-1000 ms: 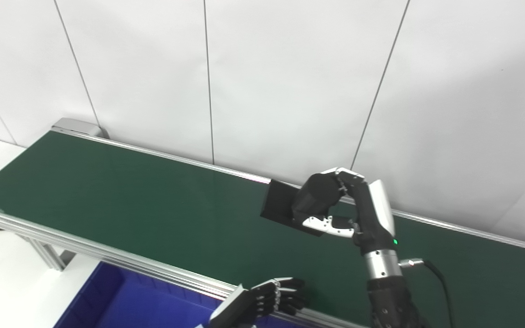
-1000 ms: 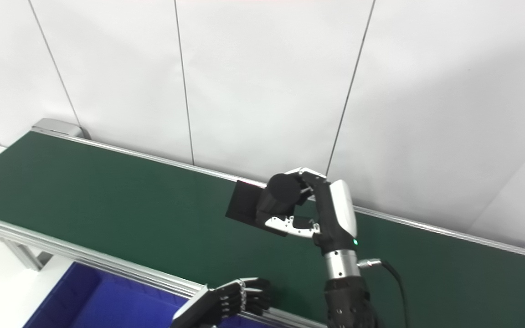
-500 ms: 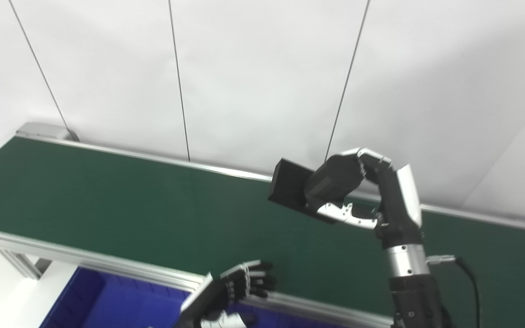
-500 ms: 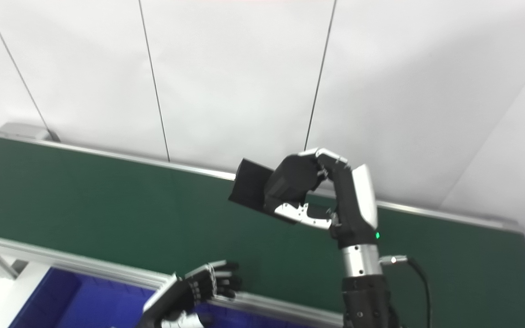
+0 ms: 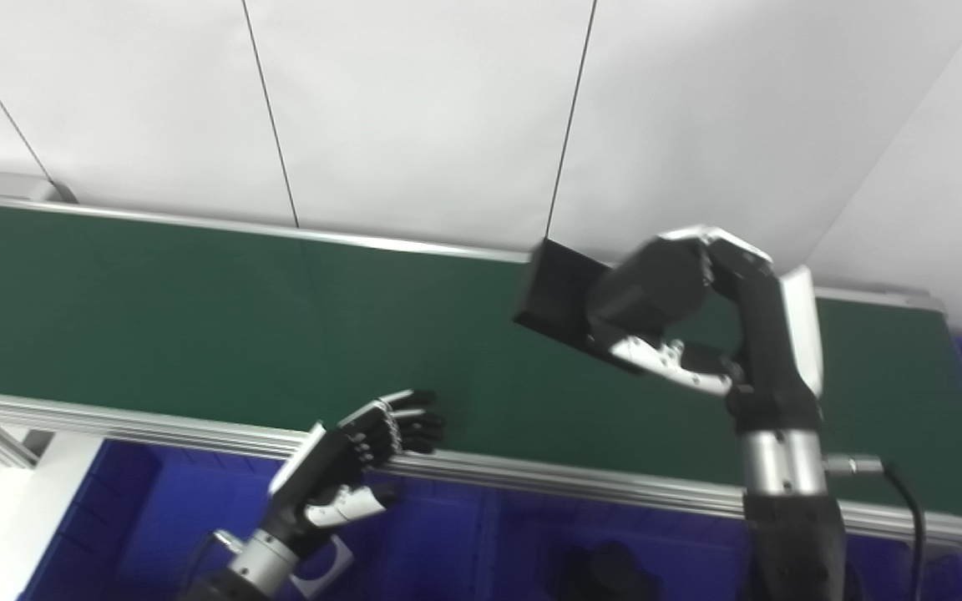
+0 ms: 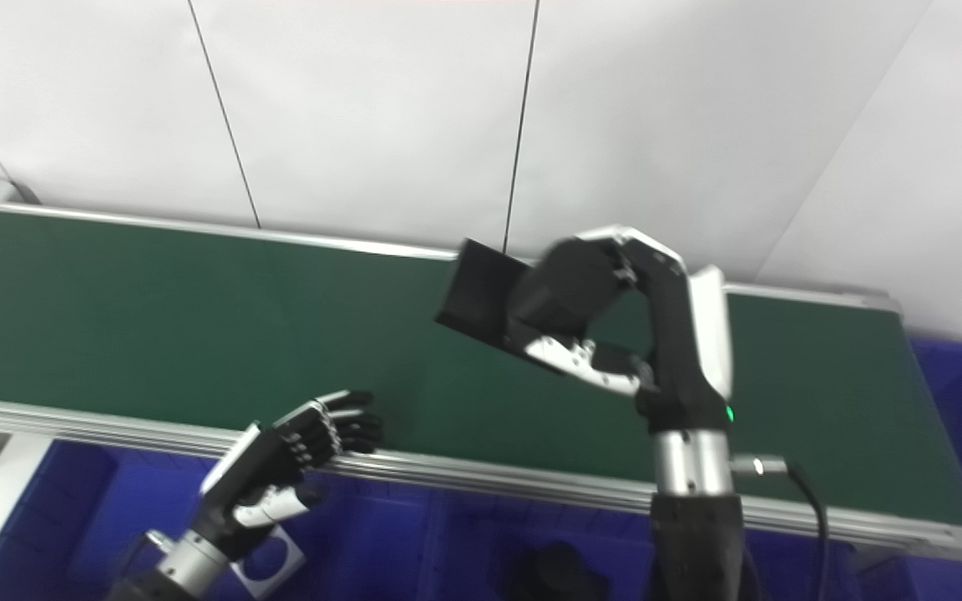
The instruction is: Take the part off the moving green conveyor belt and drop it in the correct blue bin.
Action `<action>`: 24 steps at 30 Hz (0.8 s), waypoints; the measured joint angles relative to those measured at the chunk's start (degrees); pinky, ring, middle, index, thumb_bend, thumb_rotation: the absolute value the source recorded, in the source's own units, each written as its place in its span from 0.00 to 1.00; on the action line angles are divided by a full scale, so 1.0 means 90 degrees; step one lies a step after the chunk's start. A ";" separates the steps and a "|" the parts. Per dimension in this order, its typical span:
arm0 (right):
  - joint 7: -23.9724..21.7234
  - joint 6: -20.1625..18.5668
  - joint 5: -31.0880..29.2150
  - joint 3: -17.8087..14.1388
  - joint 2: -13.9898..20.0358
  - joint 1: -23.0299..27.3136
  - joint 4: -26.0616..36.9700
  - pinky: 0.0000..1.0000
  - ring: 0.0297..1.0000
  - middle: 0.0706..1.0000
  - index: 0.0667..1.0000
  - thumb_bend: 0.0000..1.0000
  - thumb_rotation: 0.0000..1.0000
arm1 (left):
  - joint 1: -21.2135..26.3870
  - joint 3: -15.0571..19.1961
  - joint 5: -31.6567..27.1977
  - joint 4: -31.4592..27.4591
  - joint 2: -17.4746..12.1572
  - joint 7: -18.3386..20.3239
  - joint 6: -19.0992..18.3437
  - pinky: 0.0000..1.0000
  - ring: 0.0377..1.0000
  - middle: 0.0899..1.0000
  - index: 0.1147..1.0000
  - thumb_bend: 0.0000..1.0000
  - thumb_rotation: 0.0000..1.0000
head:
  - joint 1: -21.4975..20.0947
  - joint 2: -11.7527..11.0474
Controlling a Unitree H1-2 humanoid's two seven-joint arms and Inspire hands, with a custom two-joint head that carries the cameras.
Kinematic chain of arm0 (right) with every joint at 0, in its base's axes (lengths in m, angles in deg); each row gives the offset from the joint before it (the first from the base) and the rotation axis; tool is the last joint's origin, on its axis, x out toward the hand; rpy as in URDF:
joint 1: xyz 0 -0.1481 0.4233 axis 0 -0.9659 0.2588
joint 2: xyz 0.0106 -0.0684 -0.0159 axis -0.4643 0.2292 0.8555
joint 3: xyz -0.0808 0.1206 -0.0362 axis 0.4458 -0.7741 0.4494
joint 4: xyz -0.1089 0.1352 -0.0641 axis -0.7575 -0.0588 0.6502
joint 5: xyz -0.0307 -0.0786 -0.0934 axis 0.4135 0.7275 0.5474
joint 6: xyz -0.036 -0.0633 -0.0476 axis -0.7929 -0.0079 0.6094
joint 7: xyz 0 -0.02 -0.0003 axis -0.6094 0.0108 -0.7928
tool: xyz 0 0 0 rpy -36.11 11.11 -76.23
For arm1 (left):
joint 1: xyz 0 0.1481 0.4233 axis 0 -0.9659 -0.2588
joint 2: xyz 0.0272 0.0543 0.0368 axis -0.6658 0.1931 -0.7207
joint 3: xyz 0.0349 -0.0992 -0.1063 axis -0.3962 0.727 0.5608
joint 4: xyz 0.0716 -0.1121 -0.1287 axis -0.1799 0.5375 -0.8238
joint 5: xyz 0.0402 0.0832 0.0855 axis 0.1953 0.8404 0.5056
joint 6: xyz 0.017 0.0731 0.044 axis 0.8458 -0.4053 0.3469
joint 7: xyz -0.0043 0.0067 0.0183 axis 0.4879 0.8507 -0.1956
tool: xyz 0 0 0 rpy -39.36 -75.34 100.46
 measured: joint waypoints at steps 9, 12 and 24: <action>0.0652 0.0244 0.0124 -0.0289 -0.0257 -0.1236 0.0002 0.33 0.45 0.49 0.46 0.50 0.00 | 0.0026 0.0098 -0.0021 0.0002 -0.0057 0.0108 -0.0001 0.72 0.73 0.73 0.80 0.87 0.55 | -0.0361 0.0098; 0.0860 0.0308 0.0219 -0.0348 -0.0288 -0.1582 -0.0126 0.34 0.45 0.49 0.46 0.50 0.00 | 0.0033 0.0125 -0.0023 -0.0006 -0.0152 0.0117 -0.0018 0.72 0.73 0.73 0.80 0.88 0.55 | -0.0449 0.0166; 0.1616 0.0749 0.0295 -0.0488 -0.0435 -0.2327 -0.1180 0.37 0.45 0.48 0.45 0.50 0.00 | 0.0034 0.0242 -0.0225 -0.0230 -0.0343 0.0244 -0.0133 0.72 0.74 0.74 0.81 0.88 0.56 | -0.0957 0.0439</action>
